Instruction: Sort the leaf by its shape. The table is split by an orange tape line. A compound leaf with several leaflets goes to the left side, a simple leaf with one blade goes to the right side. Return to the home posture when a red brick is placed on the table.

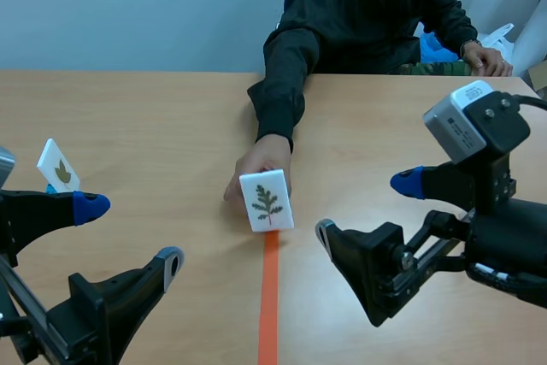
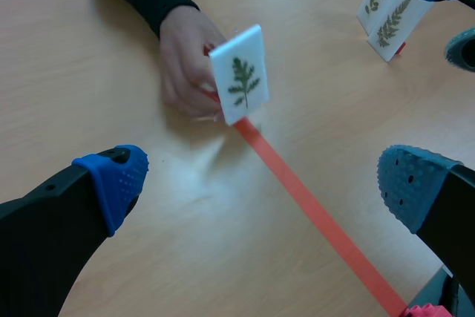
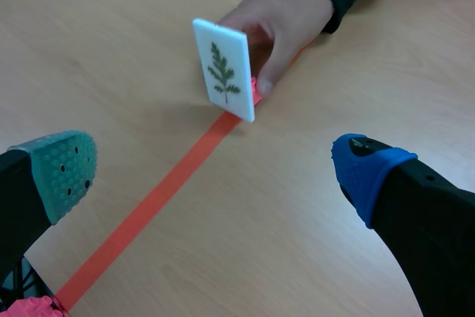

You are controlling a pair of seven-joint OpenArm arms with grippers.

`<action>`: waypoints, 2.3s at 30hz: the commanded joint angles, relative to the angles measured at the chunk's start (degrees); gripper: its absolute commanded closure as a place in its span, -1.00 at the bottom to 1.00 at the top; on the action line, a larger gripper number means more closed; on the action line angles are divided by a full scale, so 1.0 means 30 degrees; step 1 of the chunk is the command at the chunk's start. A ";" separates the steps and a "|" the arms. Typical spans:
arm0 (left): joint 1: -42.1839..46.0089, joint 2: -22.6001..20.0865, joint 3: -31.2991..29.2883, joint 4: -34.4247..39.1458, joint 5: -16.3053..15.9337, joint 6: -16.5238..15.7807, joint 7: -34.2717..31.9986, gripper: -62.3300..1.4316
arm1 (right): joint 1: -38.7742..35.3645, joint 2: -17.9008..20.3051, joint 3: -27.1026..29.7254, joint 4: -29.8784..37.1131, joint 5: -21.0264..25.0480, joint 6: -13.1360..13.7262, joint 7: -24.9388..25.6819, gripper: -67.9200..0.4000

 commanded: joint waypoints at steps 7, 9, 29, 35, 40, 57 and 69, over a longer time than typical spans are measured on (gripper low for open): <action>-0.0102 -0.0109 -0.0138 0.0051 -0.0197 -0.0109 -0.0248 -1.00 | 0.0131 0.0087 0.0204 0.0168 -0.0328 -0.0015 0.0452 -1.00; -0.0102 -0.0109 -0.0138 0.0051 -0.0197 -0.0109 -0.0248 -1.00 | 0.0131 0.0087 0.0204 0.0168 -0.0539 -0.0022 0.0568 -1.00; -0.0102 -0.0109 -0.0138 0.0051 -0.0197 -0.0109 -0.0248 -1.00 | 0.0131 0.0087 0.0204 0.0160 -0.1020 -0.0233 0.0597 -1.00; -0.0102 -0.0109 -0.0138 0.0051 -0.0197 -0.0109 -0.0248 -1.00 | 0.0124 0.0087 0.0204 0.0160 -0.1260 -0.0299 0.0597 -1.00; -0.0109 -0.0109 -0.0138 0.0051 -0.0197 -0.0109 -0.0262 -1.00 | 0.0124 0.0087 0.0204 0.0160 -0.1260 -0.0299 0.0648 -1.00; -0.0532 -0.0109 -0.0138 0.0051 -0.0189 -0.0102 -0.0248 -1.00 | 0.0124 -0.0029 0.0226 0.0160 -0.2310 -0.0299 0.0947 -1.00; -0.0634 -0.0117 -0.0146 0.0051 -0.0189 -0.0102 -0.0248 -1.00 | 0.0175 -0.2543 0.0262 0.0160 -0.6732 -0.1115 0.1071 -1.00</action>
